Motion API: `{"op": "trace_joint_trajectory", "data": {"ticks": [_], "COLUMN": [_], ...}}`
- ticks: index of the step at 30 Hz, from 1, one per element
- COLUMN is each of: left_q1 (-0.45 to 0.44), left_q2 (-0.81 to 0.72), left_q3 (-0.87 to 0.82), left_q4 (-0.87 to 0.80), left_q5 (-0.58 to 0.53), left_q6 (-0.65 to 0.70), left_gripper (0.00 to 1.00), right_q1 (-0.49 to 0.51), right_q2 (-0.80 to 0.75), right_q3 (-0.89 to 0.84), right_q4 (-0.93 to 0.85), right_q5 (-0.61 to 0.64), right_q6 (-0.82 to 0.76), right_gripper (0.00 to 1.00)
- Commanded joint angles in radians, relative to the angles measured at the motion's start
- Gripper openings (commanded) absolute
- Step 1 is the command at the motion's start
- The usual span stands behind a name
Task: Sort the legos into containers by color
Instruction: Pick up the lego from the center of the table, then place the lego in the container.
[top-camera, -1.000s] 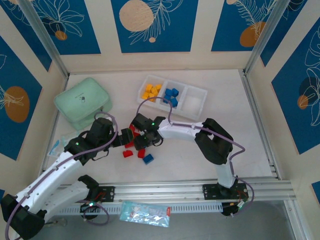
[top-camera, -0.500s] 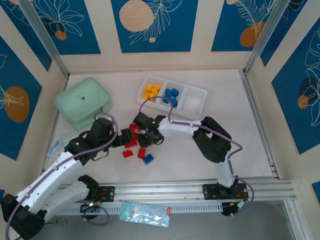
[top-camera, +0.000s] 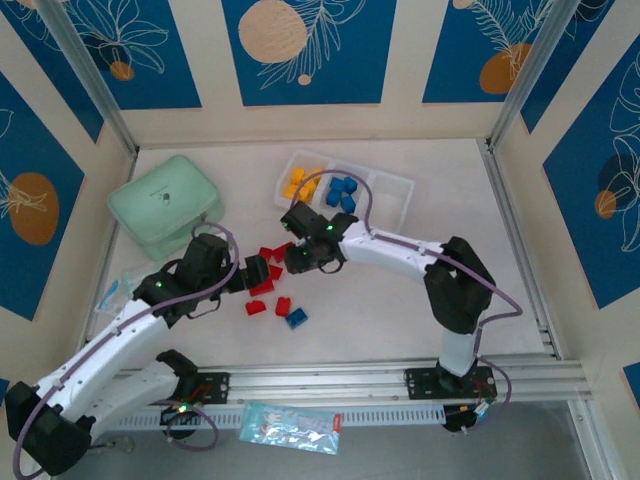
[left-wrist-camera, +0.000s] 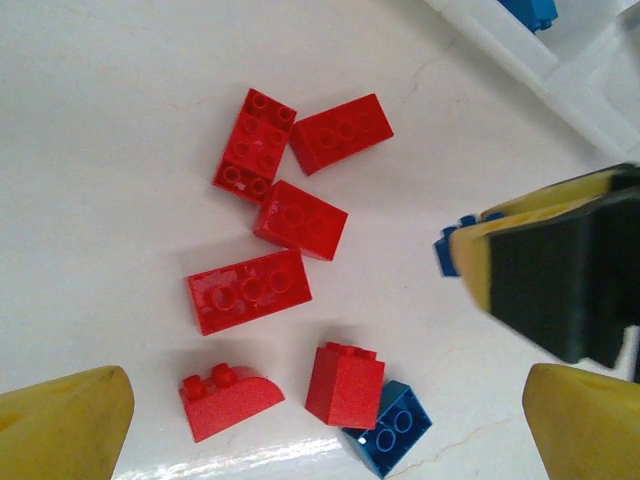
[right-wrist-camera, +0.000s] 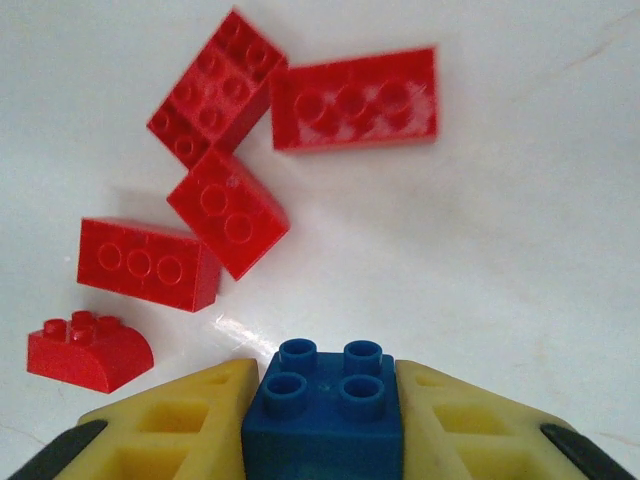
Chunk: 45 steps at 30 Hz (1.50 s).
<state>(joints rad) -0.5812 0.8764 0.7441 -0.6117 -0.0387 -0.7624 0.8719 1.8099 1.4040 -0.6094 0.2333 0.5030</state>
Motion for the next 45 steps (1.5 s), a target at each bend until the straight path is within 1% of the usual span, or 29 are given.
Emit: {"op": "trace_joint_trajectory", "data": {"ticks": [1,5,9,12,16,24,28,31,34,38,42,45], "left_q1": [0.012,0.012,0.013,0.012,0.012,0.012,0.012,0.012,0.012,0.014,0.014,0.015], "left_q2": [0.027,0.084,0.141,0.188,0.251,0.363,0.409,0.426,0.431,0.419,0.384,0.351], "left_q3": [0.028,0.062,0.082,0.104,0.139,0.206,0.233,0.242,0.246,0.252,0.236,0.218], "left_q4": [0.059,0.097,0.150,0.176,0.213,0.278,0.289,0.294,0.292,0.280,0.270,0.248], "left_q5": [0.041,0.070,0.082,0.090,0.103,0.123,0.132,0.138,0.137,0.135,0.134,0.131], "left_q6": [-0.007,0.007,0.018,0.025,0.032,0.040,0.040,0.041,0.046,0.053,0.058,0.064], "left_gripper": [0.99,0.99,0.99,0.99,0.99,0.99,0.99,0.99,0.99,0.99,0.99,0.99], "right_q1": [-0.066,-0.141,-0.222,-0.266,-0.316,-0.373,-0.391,-0.395,-0.392,-0.372,-0.338,-0.306], "right_q2": [-0.047,-0.041,0.004,0.060,0.140,0.337,0.388,0.405,0.385,0.327,0.230,0.140], "right_q3": [0.003,0.047,0.119,0.194,0.299,0.539,0.596,0.637,0.638,0.595,0.491,0.368], "right_q4": [-0.055,-0.071,-0.070,-0.078,-0.081,-0.155,-0.168,-0.194,-0.198,-0.193,-0.170,-0.135], "right_q5": [0.017,0.027,0.035,0.072,0.076,0.130,0.127,0.132,0.125,0.109,0.084,0.046], "right_q6": [-0.036,-0.077,-0.109,-0.130,-0.146,-0.210,-0.229,-0.237,-0.240,-0.238,-0.216,-0.193], "right_gripper": [0.34,0.34,0.34,0.34,0.35,0.35,0.40,0.49,0.53,0.55,0.59,0.60]}}
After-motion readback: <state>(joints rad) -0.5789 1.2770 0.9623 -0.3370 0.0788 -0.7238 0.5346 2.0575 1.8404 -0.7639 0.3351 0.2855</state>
